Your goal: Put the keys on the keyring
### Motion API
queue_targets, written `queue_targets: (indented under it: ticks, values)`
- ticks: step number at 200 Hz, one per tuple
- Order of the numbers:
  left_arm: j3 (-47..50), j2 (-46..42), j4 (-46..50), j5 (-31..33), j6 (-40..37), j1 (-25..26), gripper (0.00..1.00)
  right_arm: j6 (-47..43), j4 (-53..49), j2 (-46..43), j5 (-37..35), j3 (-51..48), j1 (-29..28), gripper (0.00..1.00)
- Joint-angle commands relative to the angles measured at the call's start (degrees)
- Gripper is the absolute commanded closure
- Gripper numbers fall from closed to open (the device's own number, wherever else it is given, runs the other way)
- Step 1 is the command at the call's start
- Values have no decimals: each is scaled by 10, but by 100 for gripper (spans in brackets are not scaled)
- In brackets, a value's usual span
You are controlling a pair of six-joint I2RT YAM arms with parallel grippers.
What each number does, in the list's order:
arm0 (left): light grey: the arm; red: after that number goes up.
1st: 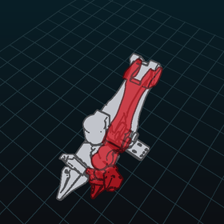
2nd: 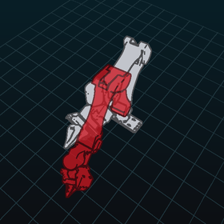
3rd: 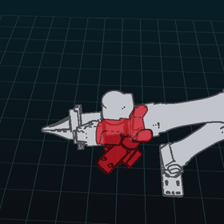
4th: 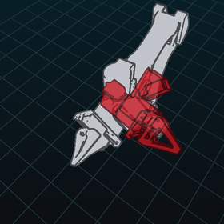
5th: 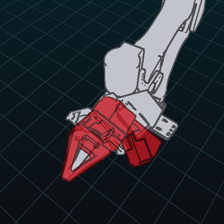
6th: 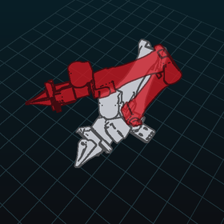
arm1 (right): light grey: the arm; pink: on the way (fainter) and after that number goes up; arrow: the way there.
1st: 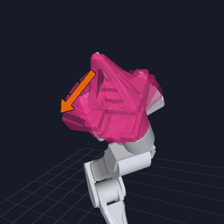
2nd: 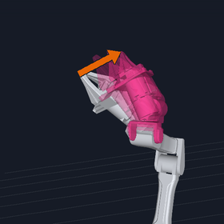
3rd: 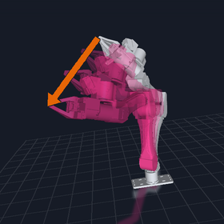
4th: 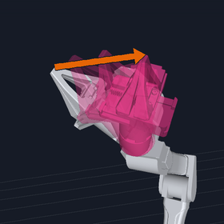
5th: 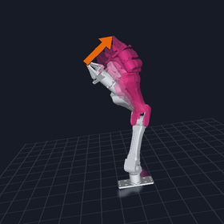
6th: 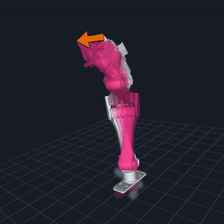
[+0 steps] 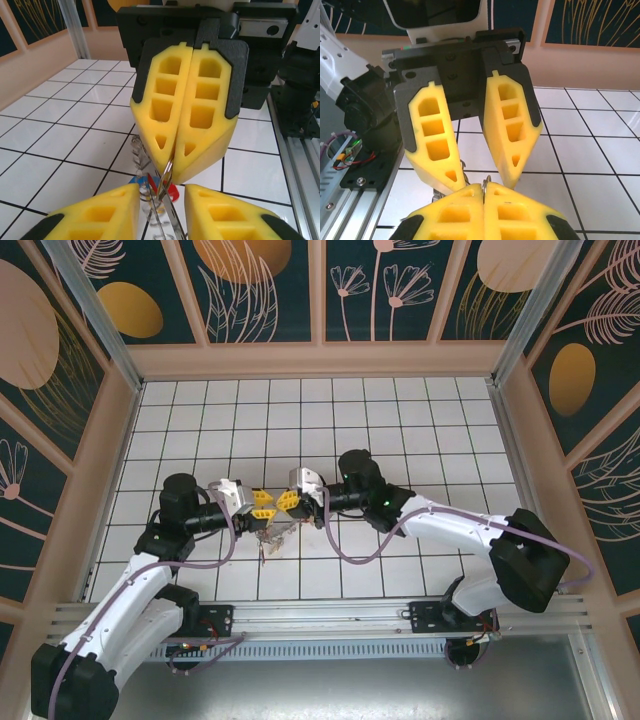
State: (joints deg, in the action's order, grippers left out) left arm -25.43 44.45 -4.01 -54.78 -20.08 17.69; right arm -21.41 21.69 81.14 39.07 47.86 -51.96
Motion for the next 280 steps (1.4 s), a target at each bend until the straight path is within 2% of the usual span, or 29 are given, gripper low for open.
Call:
queue_targets:
  ticks: [1, 14, 27, 33, 77, 91, 110, 124, 147, 164, 190, 222, 250, 280]
  values:
    - [-23, 7, 2, -12, -12, 0, 69, -45, -14, -16, 35, 32, -10, 100]
    - [-31, 10, 23, -17, -23, 0, 64, -59, -28, -17, 33, 36, -10, 100]
    - [-47, 9, 61, -28, -35, 0, 47, -71, -41, -21, 29, 37, -9, 100]
    - [-55, 7, 82, -28, -45, 1, 43, -79, -47, -23, 27, 39, -9, 100]
    - [-92, -25, 197, 35, -110, 0, 37, -112, -86, -53, 14, 40, -10, 100]
    - [-86, -33, 199, 34, -130, 0, 38, -112, -89, -59, 13, 40, -9, 100]
    - [-76, -34, 176, 27, -137, 0, 49, -105, -82, -65, 19, 40, -9, 100]
    - [-67, -32, 144, 13, -128, 0, 58, -96, -68, -69, 22, 36, -9, 100]
    - [-56, -27, 72, -24, -84, 1, 66, -78, -42, -72, 24, 31, -9, 100]
    - [-50, -21, 41, -46, -63, 0, 64, -69, -23, -72, 23, 27, -9, 100]
    - [-56, -6, 52, -59, -78, 1, 64, -56, 4, -67, 20, 25, -9, 100]
    - [-59, -3, 64, -62, -94, 0, 69, -37, 37, -61, 21, 25, -9, 100]
    - [-61, -7, 49, -70, -84, 0, 74, -37, 28, -50, 29, 37, -10, 100]
    - [-63, -14, 32, -71, -75, 0, 75, -39, 17, -43, 24, 45, -10, 100]
